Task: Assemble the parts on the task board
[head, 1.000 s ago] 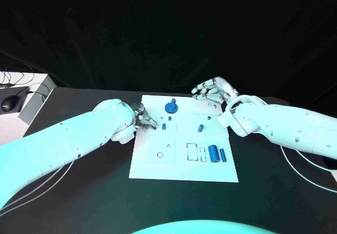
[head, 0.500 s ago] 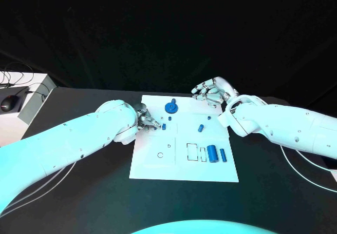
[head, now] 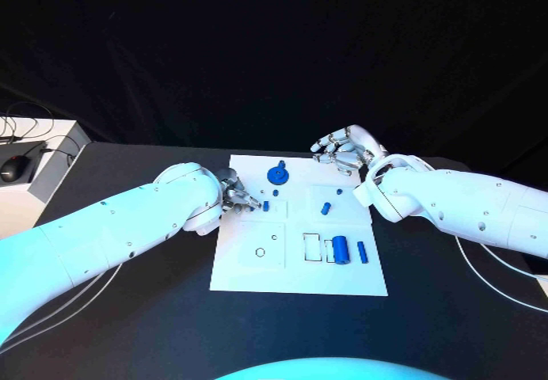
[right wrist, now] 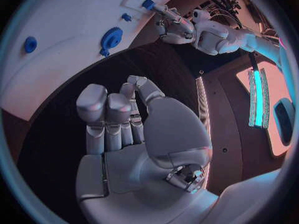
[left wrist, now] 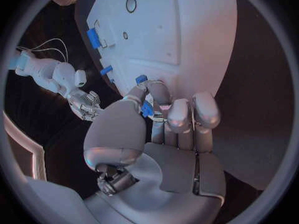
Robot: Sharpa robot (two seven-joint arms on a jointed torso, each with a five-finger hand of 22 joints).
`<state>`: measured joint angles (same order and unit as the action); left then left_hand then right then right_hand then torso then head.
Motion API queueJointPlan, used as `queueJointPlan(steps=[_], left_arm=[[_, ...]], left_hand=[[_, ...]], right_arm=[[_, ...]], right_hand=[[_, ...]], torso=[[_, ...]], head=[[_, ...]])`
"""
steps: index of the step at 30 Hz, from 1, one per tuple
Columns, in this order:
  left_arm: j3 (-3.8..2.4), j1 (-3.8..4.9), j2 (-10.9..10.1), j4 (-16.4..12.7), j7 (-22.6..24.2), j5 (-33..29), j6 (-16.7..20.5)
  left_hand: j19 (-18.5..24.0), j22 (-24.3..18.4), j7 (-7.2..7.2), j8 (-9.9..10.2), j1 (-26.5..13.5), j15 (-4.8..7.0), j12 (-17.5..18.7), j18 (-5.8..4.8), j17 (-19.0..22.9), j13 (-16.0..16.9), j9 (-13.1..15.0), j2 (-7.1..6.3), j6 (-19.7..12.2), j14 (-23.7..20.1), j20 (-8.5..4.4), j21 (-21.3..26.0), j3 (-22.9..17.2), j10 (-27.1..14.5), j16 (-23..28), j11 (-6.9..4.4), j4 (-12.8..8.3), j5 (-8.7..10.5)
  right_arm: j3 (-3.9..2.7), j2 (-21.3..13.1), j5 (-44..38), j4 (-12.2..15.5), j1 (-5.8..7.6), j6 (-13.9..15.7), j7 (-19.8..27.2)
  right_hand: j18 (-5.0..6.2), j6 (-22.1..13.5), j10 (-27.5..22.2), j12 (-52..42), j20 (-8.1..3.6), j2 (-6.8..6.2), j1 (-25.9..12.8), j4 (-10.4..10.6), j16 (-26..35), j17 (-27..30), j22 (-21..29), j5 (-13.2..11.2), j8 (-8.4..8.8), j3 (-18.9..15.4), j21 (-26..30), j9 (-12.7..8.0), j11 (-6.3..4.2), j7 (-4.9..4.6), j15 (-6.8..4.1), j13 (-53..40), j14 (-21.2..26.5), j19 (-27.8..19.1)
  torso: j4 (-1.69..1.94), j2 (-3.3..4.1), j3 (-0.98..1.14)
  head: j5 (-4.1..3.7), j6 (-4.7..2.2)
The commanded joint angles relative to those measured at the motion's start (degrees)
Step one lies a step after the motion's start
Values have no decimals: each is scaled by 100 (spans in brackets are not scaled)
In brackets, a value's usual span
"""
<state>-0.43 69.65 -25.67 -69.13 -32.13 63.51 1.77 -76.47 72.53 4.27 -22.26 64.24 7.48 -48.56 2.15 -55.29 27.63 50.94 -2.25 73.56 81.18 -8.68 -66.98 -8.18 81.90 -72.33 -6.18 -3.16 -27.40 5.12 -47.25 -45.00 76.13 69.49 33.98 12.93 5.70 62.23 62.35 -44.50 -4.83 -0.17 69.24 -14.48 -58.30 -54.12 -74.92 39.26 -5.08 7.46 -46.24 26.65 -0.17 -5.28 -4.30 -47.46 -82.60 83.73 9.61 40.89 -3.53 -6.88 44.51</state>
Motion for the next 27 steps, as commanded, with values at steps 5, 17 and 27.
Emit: queueJointPlan(steps=[5, 17, 27], left_arm=[[-8, -46, -84, -125, 9, -147, -45], [-387, -48, -359, -424, 195, -657, 589], [-678, -53, -629, -695, 827, -1155, 858]], left_hand=[[53, -94, 15, -42, -38, 18, 23, -43, 140, -63, 39, 111, -66, -27, -4, 112, 1498, -91, 101, -25, 537, 428], [507, -878, -379, 190, 467, -97, -116, 253, 1344, -126, -459, -511, -854, -296, 162, 1204, 1570, -941, 1002, 217, 1794, 895], [1221, -1636, -740, 364, 1150, -393, 214, 409, 1745, -463, -1109, -105, -1527, -1006, 535, 2394, 1523, -1698, 1521, 546, 1268, 857]], right_arm=[[-3, -1, -40, 3, -2, -61, 57], [-3, -3, -38, -5, -3, -60, 60], [-3, -24, -38, 2, -4, -57, 59]], right_hand=[[22, 8, -34, 11, -26, -9, -8, 7, -13, -9, -602, 28, 25, 33, -35, 6, -5, -43, 2, 9, -4, 348], [23, 7, -39, 15, -26, -10, -8, -4, -6, -2, -600, 31, 26, 46, -30, 9, -4, -45, 3, 10, -1, 347], [23, 7, -39, 15, -26, -10, -8, -4, -6, -2, -600, 31, 26, 46, -30, 9, -4, -45, 3, 10, -1, 347]], torso=[[1, -2, -3], [4, -4, -3], [9, -5, -2]], head=[[-15, -6], [-23, -24], [-31, -55]])
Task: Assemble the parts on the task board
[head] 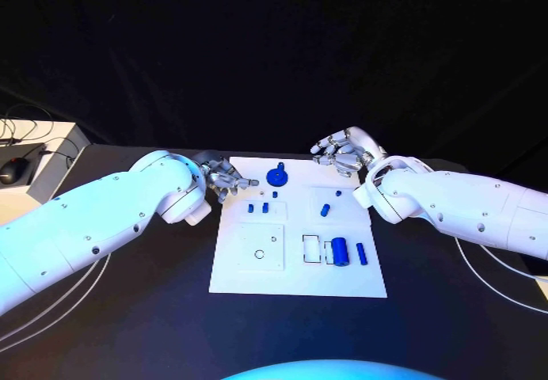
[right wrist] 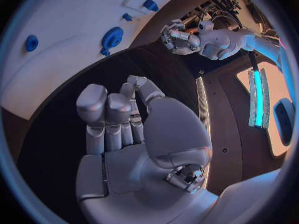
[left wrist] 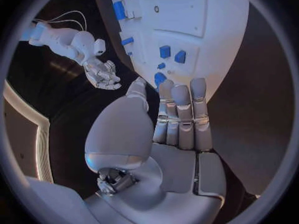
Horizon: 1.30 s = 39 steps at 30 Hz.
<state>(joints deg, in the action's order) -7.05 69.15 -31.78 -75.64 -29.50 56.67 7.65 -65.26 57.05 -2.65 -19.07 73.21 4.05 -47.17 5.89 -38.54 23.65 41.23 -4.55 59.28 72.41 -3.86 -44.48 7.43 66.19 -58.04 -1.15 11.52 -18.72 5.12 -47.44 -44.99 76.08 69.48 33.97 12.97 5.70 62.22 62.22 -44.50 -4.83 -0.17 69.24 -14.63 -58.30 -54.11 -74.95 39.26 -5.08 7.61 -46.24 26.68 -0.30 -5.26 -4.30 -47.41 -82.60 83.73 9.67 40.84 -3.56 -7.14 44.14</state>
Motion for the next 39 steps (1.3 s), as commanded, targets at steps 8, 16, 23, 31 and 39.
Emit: queueJointPlan(steps=[8, 16, 23, 31, 39], left_arm=[[89, -2, 94, 214, 1925, -220, 278], [419, -5, 418, 645, 2938, 1352, 733], [569, -6, 794, 1052, 3206, 2349, 760], [609, -5, 1059, 1401, 3070, 2757, 466], [664, -5, 1220, 1587, 3045, 2833, 300]], left_hand=[[909, -357, -394, 981, 1355, -398, 1666, -36, 900, -1380, -2035, 229, -15, -1132, 310, 851, -1571, -567, 1073, 382, -1371, -41], [761, -577, -276, 1519, 942, -539, 2688, 57, 1221, -2015, -3130, 3, 195, -1080, 476, 1157, -1205, -620, 1015, 624, -1513, 4], [691, -560, -238, 1544, 1005, -566, 3390, 128, 1369, -2016, -3637, 20, 251, -1116, 531, 1208, -1129, -607, 829, 690, -1594, -19], [539, -455, -201, 1546, 922, -557, 3558, 150, 1318, -2011, -3743, -98, 242, -1087, 526, 1124, -1036, -634, 338, 690, -1448, -14], [570, -157, -221, 1547, 1002, -559, 3718, 195, 1386, -2015, -3747, -115, 343, -1203, 523, 923, -1256, -545, -108, 698, -1430, -39]], right_arm=[[-3, -16, -33, 11, -2, -51, 52], [-3, -8, -18, 8, -2, -9, 79], [-3, 19, 8, 3, -2, 40, 121], [-3, 44, 23, 4, 0, 84, 153], [-3, 58, 35, 12, 3, 102, 172]], right_hand=[[22, 5, -25, 15, -25, -8, -17, 9, -2, 0, -598, 31, 28, 37, -33, 7, 10, -50, 4, 6, 0, 346], [32, -18, -48, 42, -22, -17, -21, 8, 37, 34, -578, 27, 41, 38, 54, 2, 18, -61, 9, 23, 15, 333], [55, -70, 64, 444, 2, -49, -34, 11, 198, 160, -528, 7, 83, 97, 352, -86, 39, -97, 32, 570, 118, 278], [60, -77, 32, 439, 4, -62, -21, 21, 347, 281, -512, 2, 80, 100, 480, -134, 46, -107, 36, 752, 146, 276], [61, -79, 22, 407, 4, -68, -13, 24, 386, 304, -507, 5, 73, 100, 542, -150, 46, -108, 36, 882, 152, 283]], torso=[[5, 0, 1], [-6, 12, -1], [-4, 28, -7], [-11, 37, -2], [-20, 62, -7]], head=[[-13, -50], [-32, -113], [-46, -155], [-50, -195], [-75, -189]])
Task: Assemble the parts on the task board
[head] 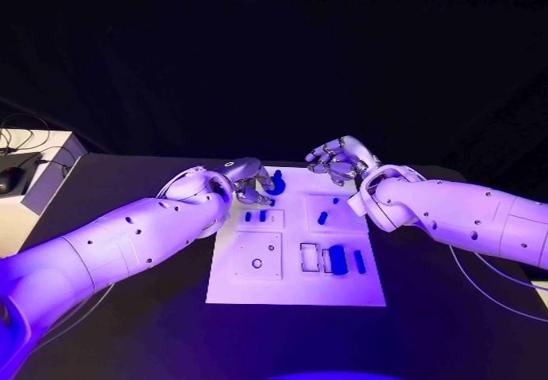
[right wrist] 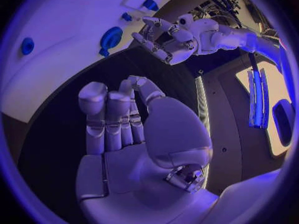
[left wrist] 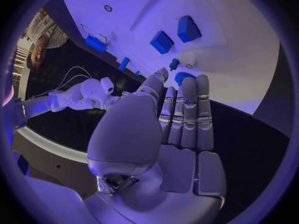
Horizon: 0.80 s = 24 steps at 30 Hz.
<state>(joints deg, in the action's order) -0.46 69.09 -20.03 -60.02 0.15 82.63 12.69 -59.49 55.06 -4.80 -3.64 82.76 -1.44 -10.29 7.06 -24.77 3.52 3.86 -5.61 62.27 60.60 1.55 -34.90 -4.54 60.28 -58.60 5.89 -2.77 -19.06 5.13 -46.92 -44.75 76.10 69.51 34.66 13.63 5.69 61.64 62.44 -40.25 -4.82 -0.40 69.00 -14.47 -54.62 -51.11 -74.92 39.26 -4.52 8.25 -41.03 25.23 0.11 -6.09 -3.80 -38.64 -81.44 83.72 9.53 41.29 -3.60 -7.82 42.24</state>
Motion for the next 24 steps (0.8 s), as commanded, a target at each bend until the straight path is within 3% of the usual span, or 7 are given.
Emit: queueJointPlan(steps=[1, 6, 12, 24], left_arm=[[10, 1, 60, 38, 83, 239, -212], [23, 1, 111, 86, 76, 220, -231], [29, 0, 184, 193, 57, 211, -268], [43, -8, 311, 361, 52, 210, -329]], left_hand=[[-20, 89, -9, 4, 30, -6, 40, 85, 2, -3, -10, -14, 55, -2, -20, -78, -88, 78, -134, -13, 4, -4], [-20, 162, -20, 6, -102, -31, 74, 100, 54, 2, -12, -70, 72, -27, 10, -104, -26, 132, -294, -8, 102, 34], [-49, 263, -126, 3, 10, -43, 101, 140, 186, 0, -11, -25, 92, -57, 28, -119, -22, 243, -487, 5, 133, 30], [23, 748, -202, 12, -37, 23, 369, 199, 215, 0, -15, -23, 249, -48, -20, -483, -768, 631, -842, -66, -119, 35]], right_arm=[[-4, 7, 11, 10, 1, 34, 106], [-4, 13, 12, 14, 4, 34, 106], [-4, 22, 13, 17, 8, 38, 97], [-4, 38, 14, 25, 14, 29, 90]], right_hand=[[63, -21, -1, -18, 4, -45, 10, 8, 19, 4, -510, 5, 17, 35, 21, -5, 6, -25, -14, 5, 37, 284], [64, -23, -5, -23, 3, -44, 12, 8, 36, 18, -508, 8, 18, 38, 40, -6, 6, -25, -14, 20, 41, 283], [64, -23, -5, -23, 3, -44, 12, 8, 36, 18, -508, 8, 18, 38, 40, -6, 6, -25, -14, 20, 41, 283], [62, -15, -13, -41, 1, -24, 26, 7, 56, 30, -513, 25, 12, 55, 32, -5, 3, -22, -17, 59, 36, 292]], torso=[[-8, 22, -5], [-10, 27, -5], [-5, 22, -7], [-1, 21, -8]], head=[[-10, 2], [-21, 17], [-43, 23], [-63, 49]])
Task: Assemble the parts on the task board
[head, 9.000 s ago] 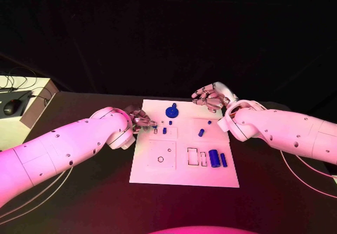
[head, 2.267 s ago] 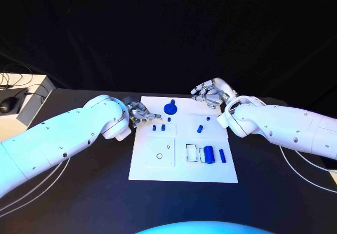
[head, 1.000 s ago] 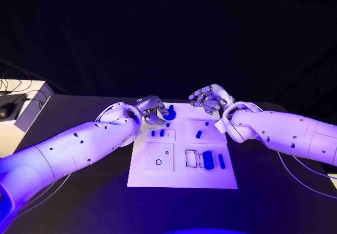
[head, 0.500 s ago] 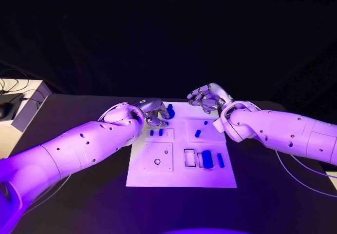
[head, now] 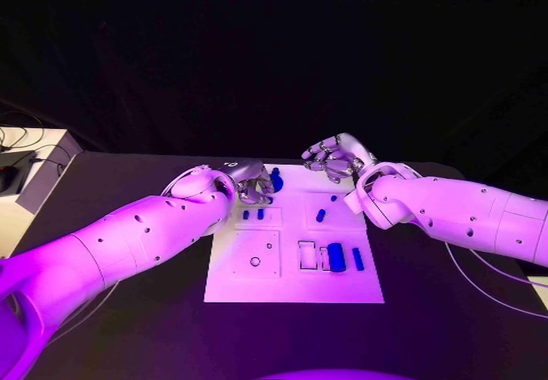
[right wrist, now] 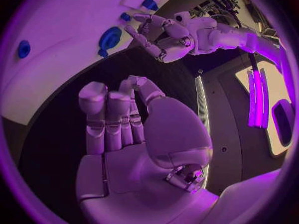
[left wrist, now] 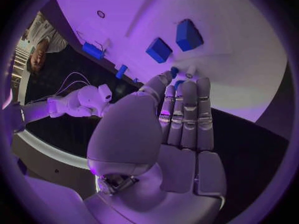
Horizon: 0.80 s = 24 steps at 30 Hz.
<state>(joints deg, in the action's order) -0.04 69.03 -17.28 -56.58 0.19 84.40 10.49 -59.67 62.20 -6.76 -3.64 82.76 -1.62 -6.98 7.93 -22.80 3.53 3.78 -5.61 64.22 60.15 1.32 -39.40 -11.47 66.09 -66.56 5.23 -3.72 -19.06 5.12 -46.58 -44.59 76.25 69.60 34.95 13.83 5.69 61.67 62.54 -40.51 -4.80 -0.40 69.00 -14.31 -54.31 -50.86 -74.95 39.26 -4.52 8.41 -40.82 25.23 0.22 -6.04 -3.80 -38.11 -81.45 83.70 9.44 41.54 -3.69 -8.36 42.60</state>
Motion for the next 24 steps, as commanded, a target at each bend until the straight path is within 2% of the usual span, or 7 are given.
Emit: queueJointPlan(steps=[1, 8, 24], left_arm=[[2, -3, 42, 23, 49, 33, -112], [12, -13, 70, 55, 56, 31, -142], [39, -30, 86, 84, 2, 1, -299]], left_hand=[[44, 63, 0, 8, -57, 44, 49, 113, 27, 2, -6, -24, 60, 1, 2, -48, -122, 68, -63, -5, -49, 34], [47, 183, 13, 12, -114, 61, 81, 119, 44, 4, -7, -1, 99, -3, -12, -102, -252, 166, -152, -34, -153, 37], [56, 260, 0, 13, -175, 47, 130, 116, 52, 4, -12, 4, 37, -23, -5, -100, -264, 141, -227, -16, -196, 42]], right_arm=[[-3, 5, -3, 10, 5, 0, 70], [-3, 11, -3, 14, 13, -6, 69], [-4, 7, -4, 22, 24, -13, 64]], right_hand=[[62, -18, -23, -16, -1, -25, 26, -9, 25, 5, -509, 25, 13, 40, 12, -5, -8, -27, -17, 6, 37, 294], [62, -12, -25, -31, -2, -29, 23, -14, 33, 8, -511, 24, 8, 48, 12, 0, -9, -25, -17, 29, 32, 296], [59, -3, -27, -43, -3, -29, 26, -20, 42, 13, -513, 27, 1, 53, 3, 8, -10, -21, -19, 46, 29, 297]], torso=[[8, -5, 1], [7, -4, 4], [10, -11, 1]], head=[[-10, 13], [-20, 24], [-37, 51]])
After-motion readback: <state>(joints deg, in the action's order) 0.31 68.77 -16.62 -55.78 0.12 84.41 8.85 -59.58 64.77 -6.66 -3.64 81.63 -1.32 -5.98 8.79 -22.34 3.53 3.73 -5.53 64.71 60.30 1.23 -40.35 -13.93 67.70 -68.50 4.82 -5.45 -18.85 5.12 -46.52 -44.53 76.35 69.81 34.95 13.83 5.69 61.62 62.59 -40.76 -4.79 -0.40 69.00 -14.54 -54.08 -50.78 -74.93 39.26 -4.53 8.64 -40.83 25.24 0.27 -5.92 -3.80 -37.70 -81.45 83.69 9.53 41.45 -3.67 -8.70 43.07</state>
